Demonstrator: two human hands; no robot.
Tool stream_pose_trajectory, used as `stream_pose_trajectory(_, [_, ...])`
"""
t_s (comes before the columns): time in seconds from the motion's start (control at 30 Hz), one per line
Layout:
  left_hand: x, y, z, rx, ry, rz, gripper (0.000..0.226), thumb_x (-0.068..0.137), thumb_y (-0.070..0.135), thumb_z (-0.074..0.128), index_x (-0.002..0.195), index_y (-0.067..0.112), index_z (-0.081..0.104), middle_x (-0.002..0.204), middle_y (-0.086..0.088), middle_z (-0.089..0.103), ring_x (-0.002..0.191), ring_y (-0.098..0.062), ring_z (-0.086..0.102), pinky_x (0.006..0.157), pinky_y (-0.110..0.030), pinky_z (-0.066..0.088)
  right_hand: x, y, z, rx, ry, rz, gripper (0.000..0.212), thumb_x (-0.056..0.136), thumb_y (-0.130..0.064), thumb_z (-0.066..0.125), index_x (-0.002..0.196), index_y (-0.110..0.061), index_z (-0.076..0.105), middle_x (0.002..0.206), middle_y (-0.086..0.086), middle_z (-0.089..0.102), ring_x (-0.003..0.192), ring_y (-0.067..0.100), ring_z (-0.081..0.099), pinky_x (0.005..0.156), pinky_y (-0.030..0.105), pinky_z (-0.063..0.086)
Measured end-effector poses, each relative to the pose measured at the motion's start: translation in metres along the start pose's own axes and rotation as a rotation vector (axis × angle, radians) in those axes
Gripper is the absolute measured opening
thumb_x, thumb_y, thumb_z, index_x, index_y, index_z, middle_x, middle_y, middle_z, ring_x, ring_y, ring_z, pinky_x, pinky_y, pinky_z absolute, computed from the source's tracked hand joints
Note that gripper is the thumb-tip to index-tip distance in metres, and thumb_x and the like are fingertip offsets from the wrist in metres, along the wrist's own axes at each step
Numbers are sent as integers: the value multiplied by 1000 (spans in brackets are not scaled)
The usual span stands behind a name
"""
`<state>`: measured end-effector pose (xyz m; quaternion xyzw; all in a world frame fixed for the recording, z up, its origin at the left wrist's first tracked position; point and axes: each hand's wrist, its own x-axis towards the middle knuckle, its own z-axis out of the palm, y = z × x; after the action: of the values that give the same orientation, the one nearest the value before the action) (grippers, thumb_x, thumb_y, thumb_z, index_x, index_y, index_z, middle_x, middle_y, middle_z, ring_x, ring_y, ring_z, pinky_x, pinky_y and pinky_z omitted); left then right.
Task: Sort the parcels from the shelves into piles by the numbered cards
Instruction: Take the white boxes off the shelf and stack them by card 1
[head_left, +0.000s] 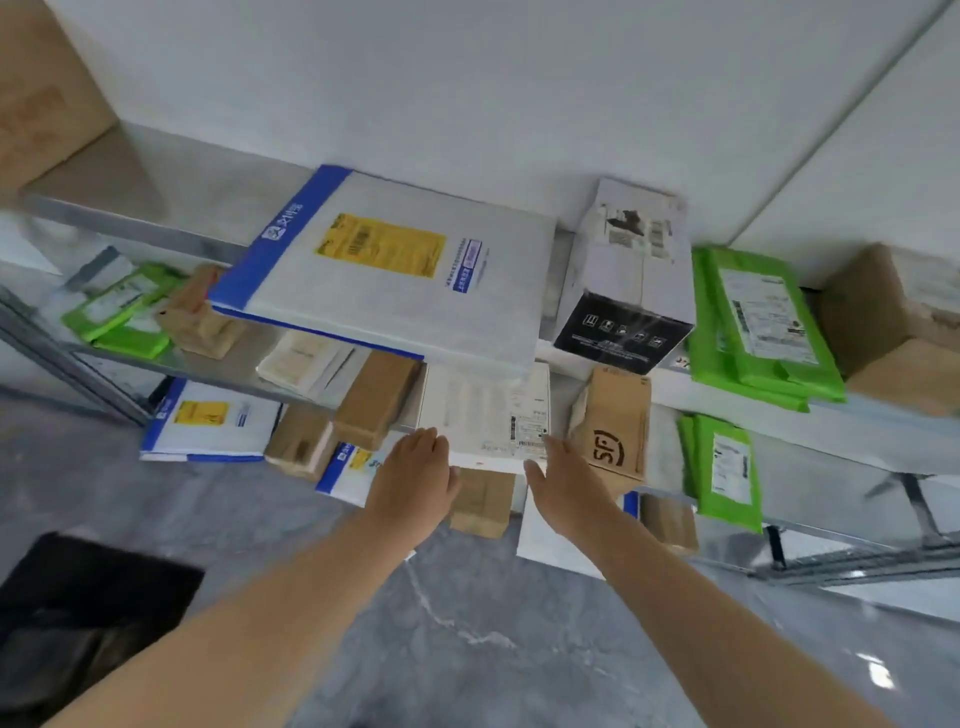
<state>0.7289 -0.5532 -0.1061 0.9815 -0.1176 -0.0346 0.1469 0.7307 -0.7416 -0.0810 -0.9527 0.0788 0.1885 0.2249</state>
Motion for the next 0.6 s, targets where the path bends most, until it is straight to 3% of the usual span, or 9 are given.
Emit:
stream_pose_trajectory(0.07, [10,-9,25,37,-24,-1,29,93,22,51,111,1,59,114,-13,62,113,-29,57,92,-37,49,30,12,18,11,-8,18,50,102,-33,37,146,-10,30,151,7,32,135,27,37,106,39,38])
stream_pose_trajectory(0.17, [19,-25,71,9,-84,-67,49,98,29,45,138,2,42,144,-12,45,136,-25,39,110,-35,38,67,30,51,82,0,82,53,102,-33,39,147,-8,27,151,9,30,138,28,33,109,38,32])
stream_pose_trajectory(0.33, [59,-51,115,10,-60,-181,57,99,32,43,145,3,29,149,-12,34,135,-27,38,104,-34,41,127,53,93,181,62,132,63,100,-33,41,152,-9,13,156,7,20,143,24,25,113,41,30])
stream_pose_trajectory(0.47, [101,-67,137,117,-153,-117,65,101,33,38,150,-2,12,156,-18,19,145,-28,19,115,-36,25,170,61,101,218,68,172,58,101,-27,37,152,-9,16,157,7,19,141,25,28,111,36,28])
stream_pose_trajectory(0.53, [116,-70,148,61,-223,-208,69,102,34,37,150,-2,4,158,-18,12,146,-28,15,116,-35,23,185,65,109,235,132,133,54,100,-22,40,149,-7,22,154,7,24,138,25,31,109,35,32])
stream_pose_trajectory(0.6, [128,-65,154,-107,-201,-346,71,101,34,39,150,-1,1,156,-17,13,142,-29,25,110,-36,32,197,67,118,270,192,138,60,98,-23,43,150,-8,16,156,4,18,140,25,29,111,40,34])
